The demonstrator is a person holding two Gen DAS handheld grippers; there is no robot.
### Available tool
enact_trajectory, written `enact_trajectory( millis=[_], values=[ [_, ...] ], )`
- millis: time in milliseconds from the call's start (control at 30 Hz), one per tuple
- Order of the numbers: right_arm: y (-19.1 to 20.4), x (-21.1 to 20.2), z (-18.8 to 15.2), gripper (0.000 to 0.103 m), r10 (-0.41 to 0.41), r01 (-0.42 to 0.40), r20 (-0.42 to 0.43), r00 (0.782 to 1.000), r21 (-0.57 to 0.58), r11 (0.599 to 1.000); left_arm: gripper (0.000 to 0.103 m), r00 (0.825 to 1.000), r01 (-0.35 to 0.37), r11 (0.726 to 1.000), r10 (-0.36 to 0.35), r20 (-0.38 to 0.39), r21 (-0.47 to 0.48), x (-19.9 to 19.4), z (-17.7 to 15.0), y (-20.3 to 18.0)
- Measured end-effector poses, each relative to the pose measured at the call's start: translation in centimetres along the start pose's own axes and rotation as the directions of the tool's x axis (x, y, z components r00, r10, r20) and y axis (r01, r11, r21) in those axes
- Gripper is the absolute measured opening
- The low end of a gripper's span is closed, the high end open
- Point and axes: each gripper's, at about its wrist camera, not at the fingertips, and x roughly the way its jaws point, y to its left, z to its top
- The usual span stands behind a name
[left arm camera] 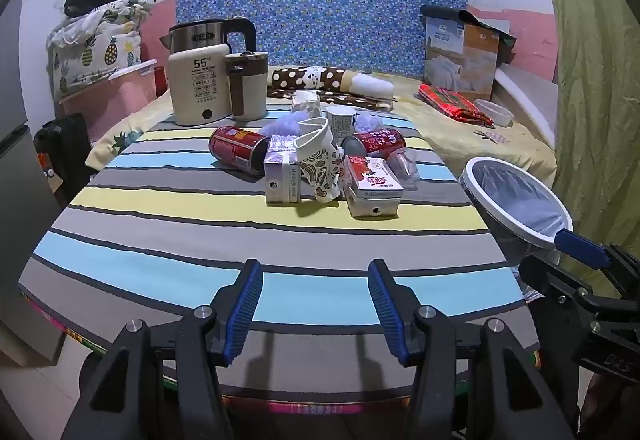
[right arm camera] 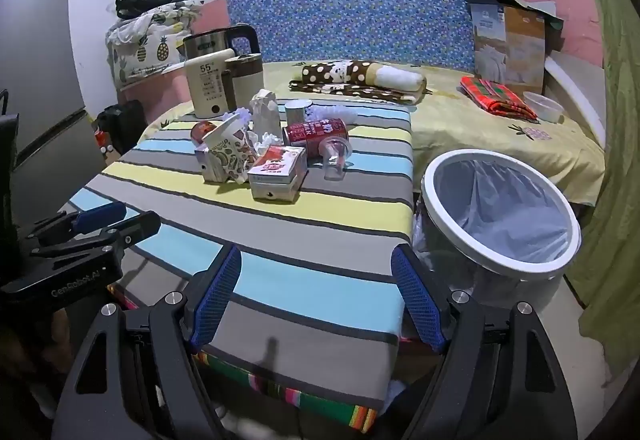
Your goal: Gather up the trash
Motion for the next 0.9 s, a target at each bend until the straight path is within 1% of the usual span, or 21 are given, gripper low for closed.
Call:
enact_trajectory(
  millis=[167, 300, 333, 900],
  values=[
    [-0.03, -0.04, -0.01, 0.078, 0.009, -0.009, 0.001, 1.000, 0.007, 1.000, 0.054, 1.000, 0.000, 1.000, 0.000, 0.001, -0.001, -0.02, 0.05, 0.00],
    [-0.52, -0.16, -0.03, 0.078, 0.021, -0.021, 0.003, 1.000, 0.014, 1.000, 0.055, 1.000, -0.001, 1.000, 0.001, 0.003, 0.006, 0.01, -0.13, -0.75],
    [-0.23, -0.38, -0.22, 0.078, -0.007, 0.007, -0.001, 1.000, 0.005, 1.000, 0.055, 1.000, 0.001, 1.000, -0.001, 0.005, 0.007, -0.04, -0.20, -0.81],
    [-0.28, -0.06, -0.15, 0.078, -0.011, 0.011, -0.011, 1.000, 0.005, 1.000, 0.055, 1.000, 0.005, 1.000, -0.005, 0.003, 0.015, -0.17, -0.01, -0.77]
  ],
)
